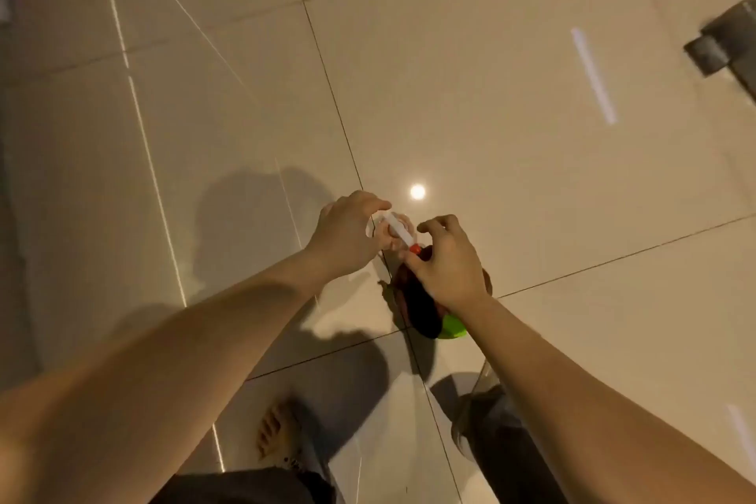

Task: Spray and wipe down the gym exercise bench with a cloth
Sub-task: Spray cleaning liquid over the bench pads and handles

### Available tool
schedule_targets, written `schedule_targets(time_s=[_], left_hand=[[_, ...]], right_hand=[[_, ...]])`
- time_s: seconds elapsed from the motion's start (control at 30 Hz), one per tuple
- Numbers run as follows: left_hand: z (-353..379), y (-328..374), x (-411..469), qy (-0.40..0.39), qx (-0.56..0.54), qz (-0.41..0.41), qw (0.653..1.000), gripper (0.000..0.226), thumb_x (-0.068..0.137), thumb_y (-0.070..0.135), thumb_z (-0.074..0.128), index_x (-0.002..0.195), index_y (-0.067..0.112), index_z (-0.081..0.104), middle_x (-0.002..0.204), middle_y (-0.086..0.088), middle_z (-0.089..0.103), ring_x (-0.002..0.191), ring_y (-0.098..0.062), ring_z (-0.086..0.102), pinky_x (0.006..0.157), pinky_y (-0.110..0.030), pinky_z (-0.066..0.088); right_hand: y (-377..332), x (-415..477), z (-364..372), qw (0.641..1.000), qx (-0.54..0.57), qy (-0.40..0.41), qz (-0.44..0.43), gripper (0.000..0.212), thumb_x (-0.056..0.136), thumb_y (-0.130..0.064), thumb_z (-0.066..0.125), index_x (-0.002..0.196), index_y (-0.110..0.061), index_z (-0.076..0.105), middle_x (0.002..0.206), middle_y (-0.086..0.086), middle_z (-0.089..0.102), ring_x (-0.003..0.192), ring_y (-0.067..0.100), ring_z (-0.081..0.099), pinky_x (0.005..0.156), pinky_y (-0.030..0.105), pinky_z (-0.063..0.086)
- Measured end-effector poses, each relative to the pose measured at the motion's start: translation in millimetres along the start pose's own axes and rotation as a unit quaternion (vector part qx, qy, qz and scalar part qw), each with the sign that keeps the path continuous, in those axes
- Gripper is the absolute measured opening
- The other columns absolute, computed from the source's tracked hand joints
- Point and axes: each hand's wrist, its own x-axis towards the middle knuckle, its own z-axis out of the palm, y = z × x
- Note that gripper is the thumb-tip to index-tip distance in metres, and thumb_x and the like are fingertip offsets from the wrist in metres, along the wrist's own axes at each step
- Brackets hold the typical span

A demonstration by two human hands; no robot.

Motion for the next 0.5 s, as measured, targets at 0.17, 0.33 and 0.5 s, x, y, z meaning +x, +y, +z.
schedule_targets(time_s=[0.17, 0.33, 0.5], left_hand=[[33.6, -28.2, 29.8, -0.005, 0.087, 0.084, 0.993, 0.035, 0.096, 0.033, 0.064, 0.132, 0.030, 0.066, 0.137, 0.006, 0.062, 0.128, -0.022, 0.051, 0.116, -0.052, 0.026], [37.7, -36.6, 43.1, 0.026, 0.102, 0.105, 0.989, 0.020, 0.098, 0.032, 0.064, 0.115, 0.025, 0.073, 0.114, 0.005, 0.072, 0.108, -0.022, 0.061, 0.108, -0.043, 0.035], [10.6, -13.9, 33.4, 0.069, 0.067, 0.111, 0.989, 0.018, 0.097, 0.032, 0.067, 0.110, 0.023, 0.076, 0.112, 0.005, 0.073, 0.103, -0.020, 0.063, 0.106, -0.042, 0.040]], right_hand=[[8.4, 15.0, 36.5, 0.998, 0.001, 0.056, -0.014, 0.032, 0.095, -0.032, 0.069, 0.116, -0.009, 0.070, 0.110, 0.009, 0.061, 0.086, 0.027, 0.060, 0.075, 0.040, 0.053], [17.7, 23.2, 42.2, 0.993, 0.013, 0.110, -0.037, 0.019, 0.093, -0.014, 0.066, 0.109, -0.009, 0.075, 0.109, 0.008, 0.061, 0.091, 0.029, 0.060, 0.080, 0.043, 0.049], [3.3, 22.7, 8.8, 0.992, 0.054, 0.105, -0.038, 0.020, 0.094, -0.027, 0.064, 0.105, -0.014, 0.075, 0.123, 0.001, 0.056, 0.102, 0.022, 0.059, 0.091, 0.042, 0.050]])
